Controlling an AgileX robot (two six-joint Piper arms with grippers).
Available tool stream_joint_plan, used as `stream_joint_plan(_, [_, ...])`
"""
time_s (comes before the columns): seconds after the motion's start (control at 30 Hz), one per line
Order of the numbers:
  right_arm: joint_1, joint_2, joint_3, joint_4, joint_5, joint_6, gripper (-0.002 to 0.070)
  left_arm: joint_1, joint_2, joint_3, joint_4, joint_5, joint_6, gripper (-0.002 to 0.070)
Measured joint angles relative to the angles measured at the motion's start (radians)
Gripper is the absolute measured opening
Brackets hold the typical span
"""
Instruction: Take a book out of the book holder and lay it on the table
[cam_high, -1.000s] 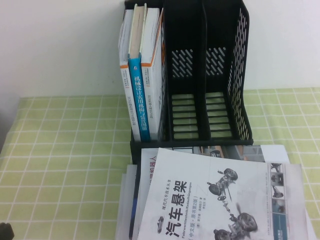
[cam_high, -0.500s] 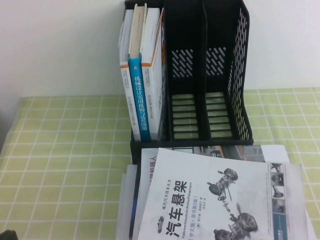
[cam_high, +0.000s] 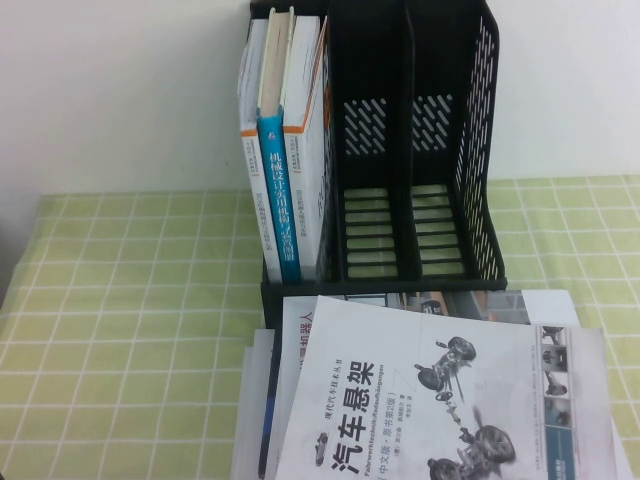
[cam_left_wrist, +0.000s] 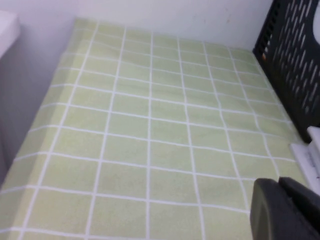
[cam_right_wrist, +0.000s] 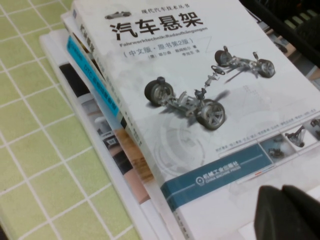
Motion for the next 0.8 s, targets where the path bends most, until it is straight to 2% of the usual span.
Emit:
stream_joint_plan(0.2, [0.000,0.000,0.000,0.002,0.000,0.000,-0.0001,0.038,-0.006,0.000,-0.003,0.002,0.067,-0.0003])
stream_joint_plan(0.8, [0.000,0.000,0.000,0.016,0.000,0.000,-0.0002,0.038,-0.008,0.000,-0.013,0.002,0.092,-0.0003])
